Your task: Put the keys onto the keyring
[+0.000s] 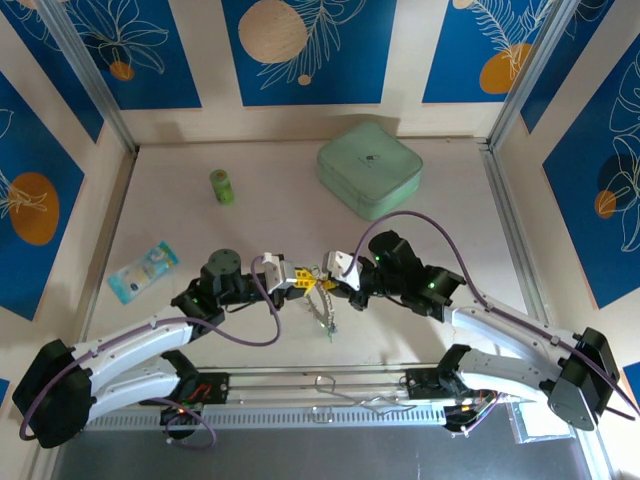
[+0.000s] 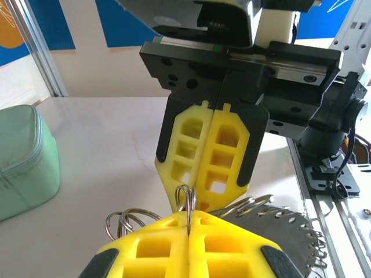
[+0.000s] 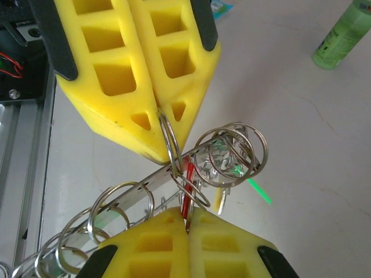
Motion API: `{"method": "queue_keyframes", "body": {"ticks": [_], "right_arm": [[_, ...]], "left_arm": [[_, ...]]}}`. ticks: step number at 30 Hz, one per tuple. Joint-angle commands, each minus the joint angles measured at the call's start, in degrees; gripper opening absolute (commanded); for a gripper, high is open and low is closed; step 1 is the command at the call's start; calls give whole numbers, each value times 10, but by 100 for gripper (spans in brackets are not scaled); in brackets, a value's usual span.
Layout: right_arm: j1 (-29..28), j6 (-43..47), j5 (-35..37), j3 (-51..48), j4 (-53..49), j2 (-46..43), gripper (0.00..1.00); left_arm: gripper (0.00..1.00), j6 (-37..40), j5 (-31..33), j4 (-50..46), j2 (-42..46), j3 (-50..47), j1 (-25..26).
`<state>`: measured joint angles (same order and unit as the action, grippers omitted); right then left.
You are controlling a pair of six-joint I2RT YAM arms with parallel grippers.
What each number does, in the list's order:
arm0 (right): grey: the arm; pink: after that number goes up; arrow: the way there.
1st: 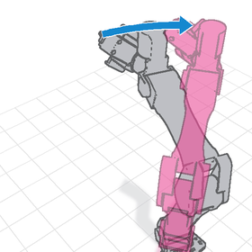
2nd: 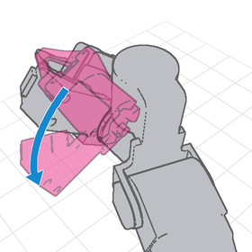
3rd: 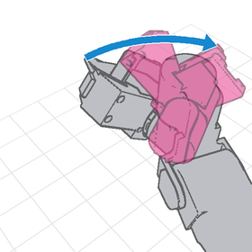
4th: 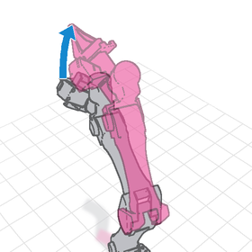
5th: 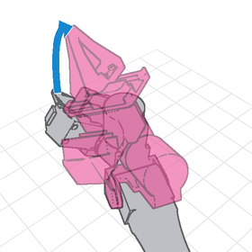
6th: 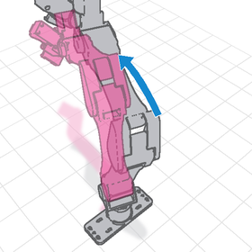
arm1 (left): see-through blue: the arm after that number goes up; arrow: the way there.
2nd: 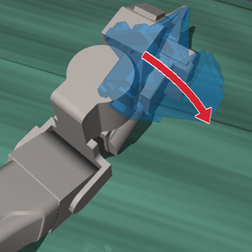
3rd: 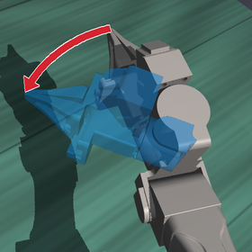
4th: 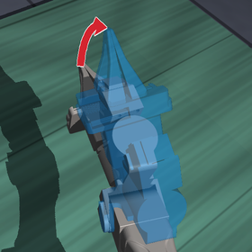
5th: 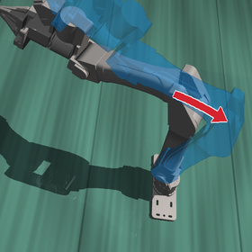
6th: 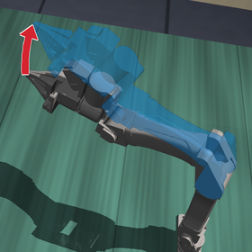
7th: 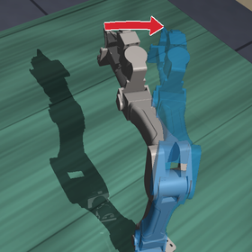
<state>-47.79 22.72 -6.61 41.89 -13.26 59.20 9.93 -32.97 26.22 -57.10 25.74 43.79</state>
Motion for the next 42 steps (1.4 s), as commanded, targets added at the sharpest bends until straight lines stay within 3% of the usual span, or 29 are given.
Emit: {"method": "queue_keyframes", "body": {"ticks": [1, 6, 10, 13, 22, 35, 39, 42], "right_arm": [[-8, 16, -4, 13, -42, 18, 0], [-10, 12, -12, 16, -48, 18, 2], [4, 3, -17, 10, -49, -11, 24], [24, -1, -41, 0, -48, -47, 28], [40, -24, -128, -9, 13, -72, 29], [30, -44, -118, -14, 56, -24, 25], [25, -45, -119, -10, 55, -16, 22], [23, -42, -120, -7, 56, -11, 12]], "left_arm": [[0, 8, -26, 67, 5, 12, 5], [0, 32, -17, 60, 5, 10, 5], [0, 50, -16, 49, 1, 12, 5], [0, 64, -18, 34, -2, 14, 5], [0, 78, -46, 28, -13, 18, 6], [0, 62, -74, 52, -17, 15, 9], [0, 59, -75, 61, -18, 14, 9], [0, 52, -77, 71, -19, 12, 9]]}}
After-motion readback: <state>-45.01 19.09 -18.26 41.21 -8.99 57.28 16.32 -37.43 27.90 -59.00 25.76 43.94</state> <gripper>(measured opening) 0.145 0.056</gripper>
